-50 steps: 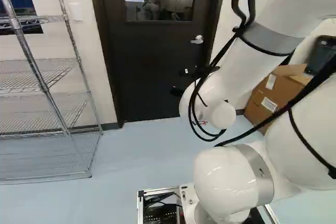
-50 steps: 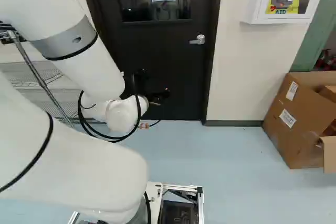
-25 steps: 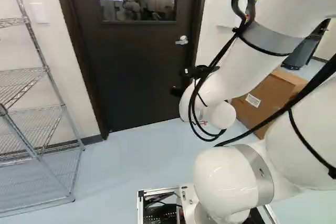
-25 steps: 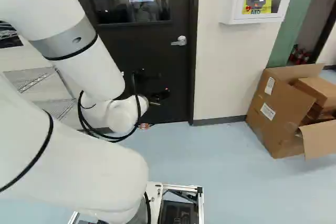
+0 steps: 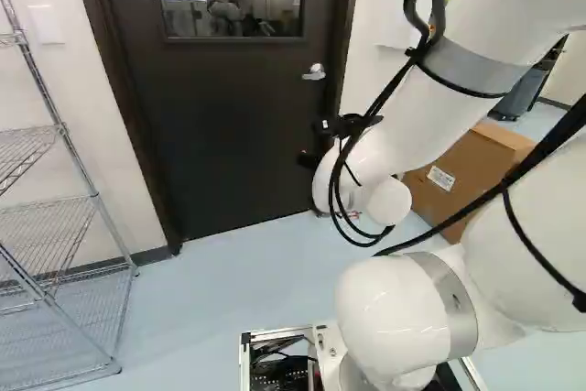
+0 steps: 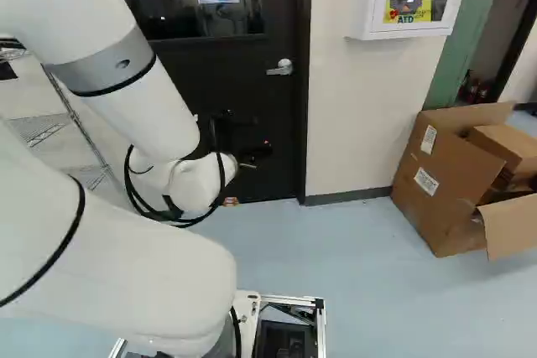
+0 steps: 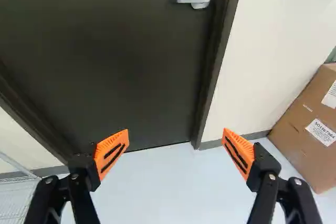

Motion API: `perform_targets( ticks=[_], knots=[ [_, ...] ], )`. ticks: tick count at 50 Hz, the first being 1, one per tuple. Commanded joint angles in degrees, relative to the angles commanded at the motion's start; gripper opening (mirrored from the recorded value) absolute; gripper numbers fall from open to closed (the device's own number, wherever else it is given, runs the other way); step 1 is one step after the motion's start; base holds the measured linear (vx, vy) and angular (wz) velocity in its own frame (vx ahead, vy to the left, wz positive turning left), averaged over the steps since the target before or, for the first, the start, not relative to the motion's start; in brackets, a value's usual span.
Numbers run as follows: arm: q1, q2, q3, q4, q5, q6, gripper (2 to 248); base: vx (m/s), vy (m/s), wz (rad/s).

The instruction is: Open the door and move inside

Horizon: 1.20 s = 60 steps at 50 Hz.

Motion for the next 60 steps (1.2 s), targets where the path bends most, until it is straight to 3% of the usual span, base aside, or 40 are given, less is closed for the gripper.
perform_targets(
  ticks=[60],
  knots=[
    [0.0,0.0,0.0,0.0,0.0,0.0,247,0.133,-0.001,-0.012]
  ],
)
